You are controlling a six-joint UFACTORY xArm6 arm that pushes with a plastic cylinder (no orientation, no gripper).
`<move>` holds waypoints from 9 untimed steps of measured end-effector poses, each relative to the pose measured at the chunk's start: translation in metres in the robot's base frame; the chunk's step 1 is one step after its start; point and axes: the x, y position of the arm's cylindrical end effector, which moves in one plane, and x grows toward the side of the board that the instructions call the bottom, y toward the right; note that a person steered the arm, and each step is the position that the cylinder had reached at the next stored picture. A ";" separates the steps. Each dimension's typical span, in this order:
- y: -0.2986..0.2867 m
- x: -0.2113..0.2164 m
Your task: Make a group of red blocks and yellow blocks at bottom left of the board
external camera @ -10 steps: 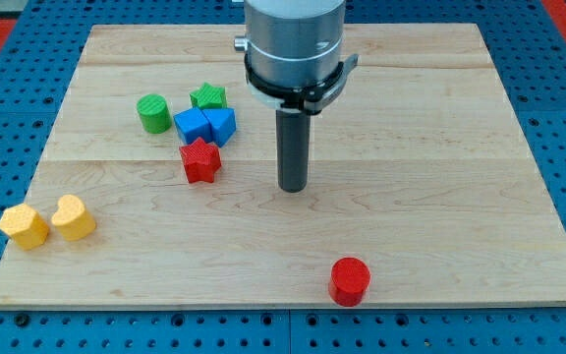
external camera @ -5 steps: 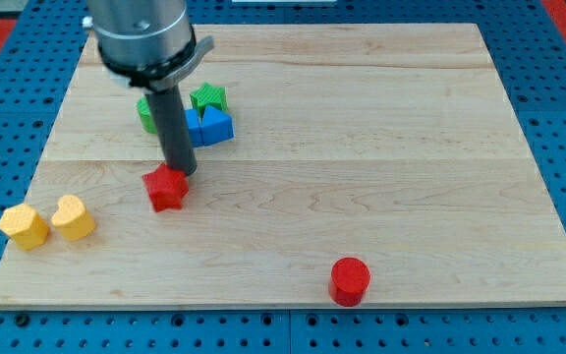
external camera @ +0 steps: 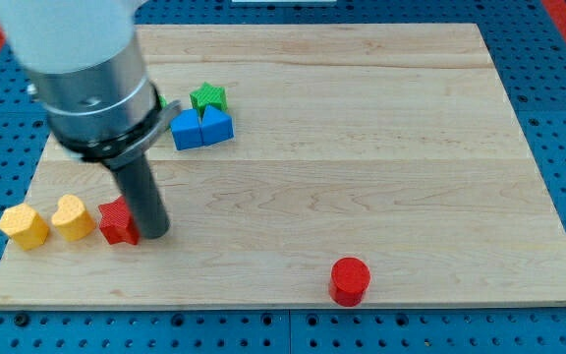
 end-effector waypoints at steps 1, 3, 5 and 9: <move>0.002 0.001; 0.180 -0.008; 0.288 0.074; 0.159 0.048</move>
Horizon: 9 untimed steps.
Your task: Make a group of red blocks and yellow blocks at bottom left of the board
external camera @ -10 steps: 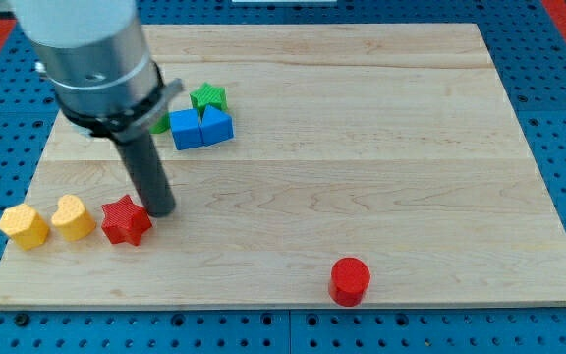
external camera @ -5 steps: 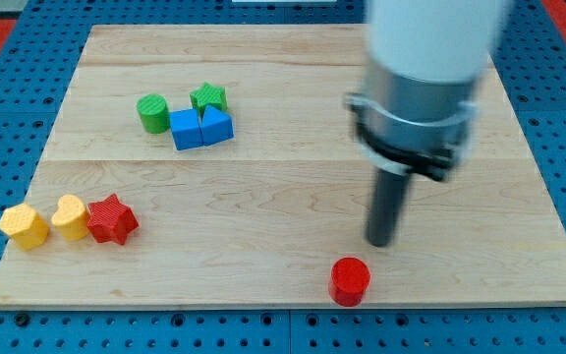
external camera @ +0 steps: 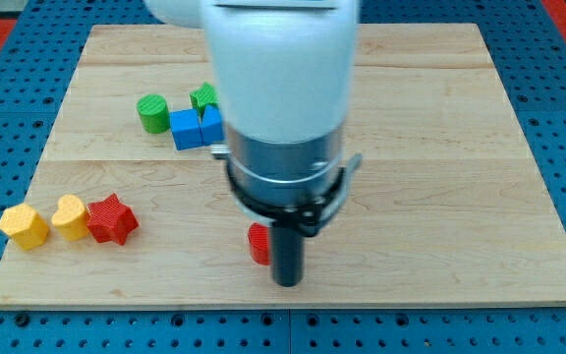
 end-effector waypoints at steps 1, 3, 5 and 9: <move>0.008 -0.002; -0.010 -0.049; -0.013 -0.027; -0.159 -0.040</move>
